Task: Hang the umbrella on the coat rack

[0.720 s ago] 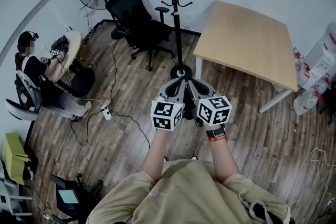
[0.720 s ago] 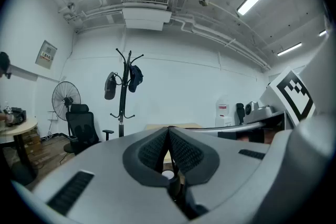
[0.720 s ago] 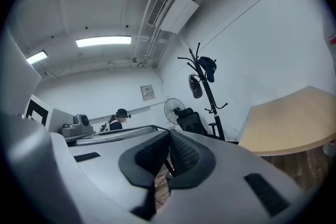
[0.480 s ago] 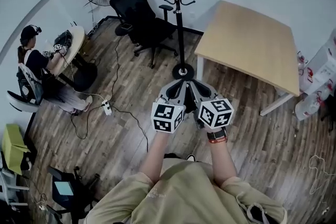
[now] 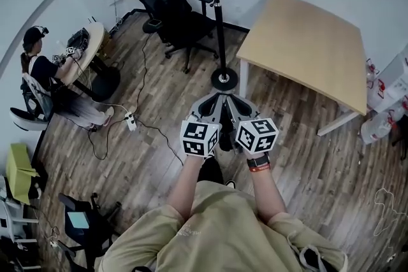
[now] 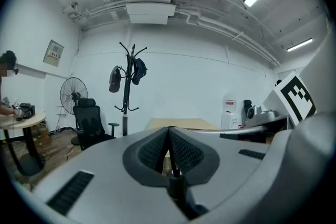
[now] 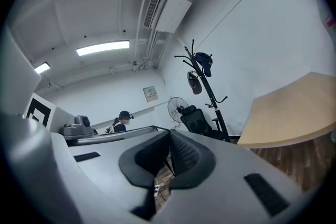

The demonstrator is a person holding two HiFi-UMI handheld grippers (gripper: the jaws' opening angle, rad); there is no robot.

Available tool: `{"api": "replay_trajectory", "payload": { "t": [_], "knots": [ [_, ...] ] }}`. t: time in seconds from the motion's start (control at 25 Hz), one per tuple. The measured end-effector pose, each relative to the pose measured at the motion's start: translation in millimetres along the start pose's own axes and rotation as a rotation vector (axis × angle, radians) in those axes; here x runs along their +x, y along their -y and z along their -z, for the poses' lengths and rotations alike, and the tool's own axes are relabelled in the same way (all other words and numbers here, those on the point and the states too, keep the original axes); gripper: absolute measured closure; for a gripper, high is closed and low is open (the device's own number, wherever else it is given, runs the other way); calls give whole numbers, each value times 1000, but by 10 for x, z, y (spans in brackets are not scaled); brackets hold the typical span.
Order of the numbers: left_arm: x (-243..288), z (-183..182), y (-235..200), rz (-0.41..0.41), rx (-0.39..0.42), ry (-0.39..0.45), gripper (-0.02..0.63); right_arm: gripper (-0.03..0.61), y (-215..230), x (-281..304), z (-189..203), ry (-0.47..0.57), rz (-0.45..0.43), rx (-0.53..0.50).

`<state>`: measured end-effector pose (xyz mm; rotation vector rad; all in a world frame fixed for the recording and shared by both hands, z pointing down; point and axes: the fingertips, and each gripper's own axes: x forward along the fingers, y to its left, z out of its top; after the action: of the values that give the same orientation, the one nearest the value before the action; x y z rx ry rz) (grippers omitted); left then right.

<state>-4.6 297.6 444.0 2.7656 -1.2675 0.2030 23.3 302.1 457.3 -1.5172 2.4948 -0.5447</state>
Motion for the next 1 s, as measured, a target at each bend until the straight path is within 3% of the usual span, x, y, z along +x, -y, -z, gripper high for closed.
{"api": "replay_trajectory", "payload": {
  "t": [0.52,1.0],
  "knots": [
    [588,57,-327,-6,-13,1,592,561,470,552,-84,-34,4,-45],
    [1809,-137,-1614,11,-40,43,592,561,1066,2204,-373,-58,8,-73]
  ]
}}
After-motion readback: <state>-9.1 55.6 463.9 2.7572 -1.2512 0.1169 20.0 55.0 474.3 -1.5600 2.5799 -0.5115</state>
